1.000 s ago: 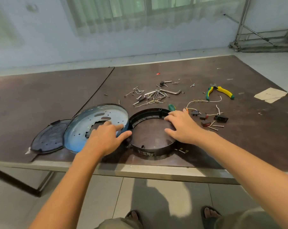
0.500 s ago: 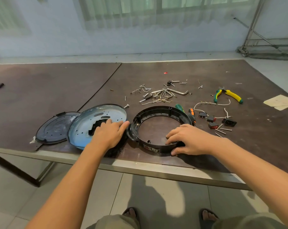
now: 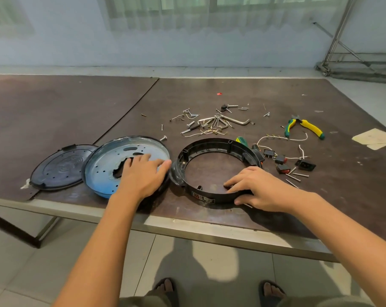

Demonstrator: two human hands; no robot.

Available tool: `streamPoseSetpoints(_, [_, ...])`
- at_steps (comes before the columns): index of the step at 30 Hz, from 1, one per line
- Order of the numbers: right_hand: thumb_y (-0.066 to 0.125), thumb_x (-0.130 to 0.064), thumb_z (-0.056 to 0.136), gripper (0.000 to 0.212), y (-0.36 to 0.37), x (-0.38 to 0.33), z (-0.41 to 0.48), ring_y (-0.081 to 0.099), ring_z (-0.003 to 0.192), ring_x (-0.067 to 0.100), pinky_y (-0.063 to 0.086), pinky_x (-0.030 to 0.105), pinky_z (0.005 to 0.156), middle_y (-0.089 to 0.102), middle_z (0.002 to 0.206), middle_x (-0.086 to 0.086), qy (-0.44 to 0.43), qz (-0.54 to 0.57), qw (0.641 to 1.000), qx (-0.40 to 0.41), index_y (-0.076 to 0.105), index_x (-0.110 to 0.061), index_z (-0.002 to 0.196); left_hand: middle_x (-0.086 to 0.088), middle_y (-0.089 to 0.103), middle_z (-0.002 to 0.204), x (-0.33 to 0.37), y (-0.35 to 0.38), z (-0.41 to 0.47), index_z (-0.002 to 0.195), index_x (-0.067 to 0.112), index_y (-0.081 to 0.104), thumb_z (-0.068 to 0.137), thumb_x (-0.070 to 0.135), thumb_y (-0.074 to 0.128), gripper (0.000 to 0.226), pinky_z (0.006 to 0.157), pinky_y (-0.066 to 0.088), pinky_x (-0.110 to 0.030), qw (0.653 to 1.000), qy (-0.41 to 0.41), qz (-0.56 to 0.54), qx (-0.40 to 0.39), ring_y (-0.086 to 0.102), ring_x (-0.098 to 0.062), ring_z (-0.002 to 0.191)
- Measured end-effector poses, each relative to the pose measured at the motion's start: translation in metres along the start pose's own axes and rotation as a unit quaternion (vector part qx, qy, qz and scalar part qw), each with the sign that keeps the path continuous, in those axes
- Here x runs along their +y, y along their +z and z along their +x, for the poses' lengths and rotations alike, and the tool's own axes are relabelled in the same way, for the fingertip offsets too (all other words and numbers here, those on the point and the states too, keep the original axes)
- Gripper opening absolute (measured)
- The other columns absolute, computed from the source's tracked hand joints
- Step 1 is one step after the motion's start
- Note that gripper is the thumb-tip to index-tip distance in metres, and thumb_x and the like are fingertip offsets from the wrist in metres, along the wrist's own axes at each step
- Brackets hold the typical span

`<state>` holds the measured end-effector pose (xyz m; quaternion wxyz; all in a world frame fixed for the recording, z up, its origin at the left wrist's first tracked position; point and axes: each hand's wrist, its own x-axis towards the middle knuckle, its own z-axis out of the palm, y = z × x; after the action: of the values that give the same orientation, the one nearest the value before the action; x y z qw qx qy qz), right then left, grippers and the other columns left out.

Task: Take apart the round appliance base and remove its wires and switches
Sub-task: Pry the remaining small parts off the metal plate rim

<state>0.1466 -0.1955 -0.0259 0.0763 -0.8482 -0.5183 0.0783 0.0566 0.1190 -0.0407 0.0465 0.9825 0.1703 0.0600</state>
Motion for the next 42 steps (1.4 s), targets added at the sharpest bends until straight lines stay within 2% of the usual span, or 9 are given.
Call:
streamPoseSetpoints(3, [0.068,-0.032,0.097,0.021,0.001,0.001,0.001,0.056,0.119,0.013,0.025,0.035,0.118,0.071,0.122,-0.011,0.003,-0.021,1.000,0.017,0.073,-0.028,0.117,-0.005,0.051,0.145,0.020,-0.003,0.003,0.136,0.030,0.057,0.095,0.063,0.016,0.066,0.113,0.030,-0.041,0.985,0.065,-0.136,0.089,0.040,-0.020,0.137])
streamPoseSetpoints(6, [0.068,-0.028,0.096,0.003,-0.002,0.001,0.001,0.058,0.115,0.017,0.016,0.038,0.125,0.070,0.106,-0.004,0.020,-0.014,0.999,0.049,0.066,-0.030,0.097,0.003,0.042,0.150,0.043,0.009,-0.005,0.141,0.032,0.050,0.095,0.063,0.024,0.061,0.110,0.024,-0.027,0.945,0.107,-0.306,0.046,0.031,-0.010,0.143])
streamPoseSetpoints(10, [0.068,-0.023,0.096,0.018,-0.006,0.000,0.002,0.055,0.118,0.014,-0.002,0.038,0.126,0.067,0.104,-0.004,0.041,0.018,0.997,0.060,0.055,-0.034,0.090,0.003,0.027,0.159,0.059,0.024,-0.012,0.151,0.029,0.030,0.100,0.053,0.027,0.056,0.118,0.020,-0.031,0.922,0.080,-0.363,0.108,0.021,-0.007,0.147])
streamPoseSetpoints(15, [0.076,-0.017,0.090,0.012,-0.008,0.009,0.007,0.060,0.091,0.020,0.017,0.045,0.127,0.060,0.081,0.001,0.028,0.086,0.987,0.129,0.064,-0.018,0.086,0.023,0.039,0.141,0.061,0.025,-0.014,0.152,0.029,0.024,0.102,0.049,0.030,0.054,0.094,0.027,0.000,0.849,-0.025,-0.504,0.155,0.037,0.023,0.118])
streamPoseSetpoints(19, [0.076,-0.019,0.089,0.018,-0.015,0.017,0.008,0.051,0.074,0.027,0.025,0.038,0.125,0.061,0.075,0.004,0.029,0.177,0.965,0.189,0.061,-0.028,0.086,0.020,0.047,0.142,0.065,0.018,-0.015,0.142,0.040,0.034,0.099,0.056,0.031,0.047,0.110,0.035,-0.023,0.784,0.002,-0.594,0.180,0.043,0.007,0.131])
streamPoseSetpoints(22, [0.073,-0.018,0.089,0.017,-0.023,0.014,0.002,0.056,0.075,0.009,0.046,0.023,0.091,0.063,0.076,-0.009,0.018,0.312,0.925,0.214,0.067,-0.033,0.082,0.015,0.057,0.133,0.067,0.018,-0.016,0.141,0.034,0.041,0.096,0.056,0.033,0.051,0.107,0.044,-0.034,0.808,0.006,-0.575,0.132,0.053,0.001,0.124])
streamPoseSetpoints(25, [0.073,-0.013,0.091,0.023,-0.025,0.013,-0.002,0.057,0.074,0.005,0.044,0.024,0.068,0.063,0.074,-0.010,0.011,0.365,0.903,0.225,0.068,-0.032,0.080,0.012,0.067,0.114,0.071,0.021,-0.022,0.135,0.026,0.052,0.099,0.041,0.045,0.039,0.094,0.053,-0.037,0.886,0.053,-0.454,0.085,0.062,-0.001,0.105])
streamPoseSetpoints(31, [0.072,-0.010,0.089,0.009,-0.027,0.019,-0.007,0.063,0.083,0.016,0.051,0.036,0.072,0.071,0.086,0.010,0.005,0.418,0.869,0.265,0.073,-0.007,0.097,0.016,0.056,0.122,0.080,0.023,-0.027,0.126,0.040,0.059,0.090,0.047,0.064,0.037,0.097,0.048,-0.033,0.935,0.253,-0.241,-0.068,0.050,0.000,0.114])
streamPoseSetpoints(42, [0.065,-0.020,0.091,0.018,-0.036,0.027,-0.020,0.071,0.088,0.016,0.059,0.030,0.081,0.078,0.095,-0.003,-0.024,0.465,0.798,0.383,0.073,-0.013,0.105,0.012,0.056,0.115,0.109,0.023,-0.022,0.103,0.027,0.069,0.097,0.034,0.058,0.014,0.088,0.049,-0.034,0.955,0.238,-0.176,-0.021,0.054,-0.010,0.103])
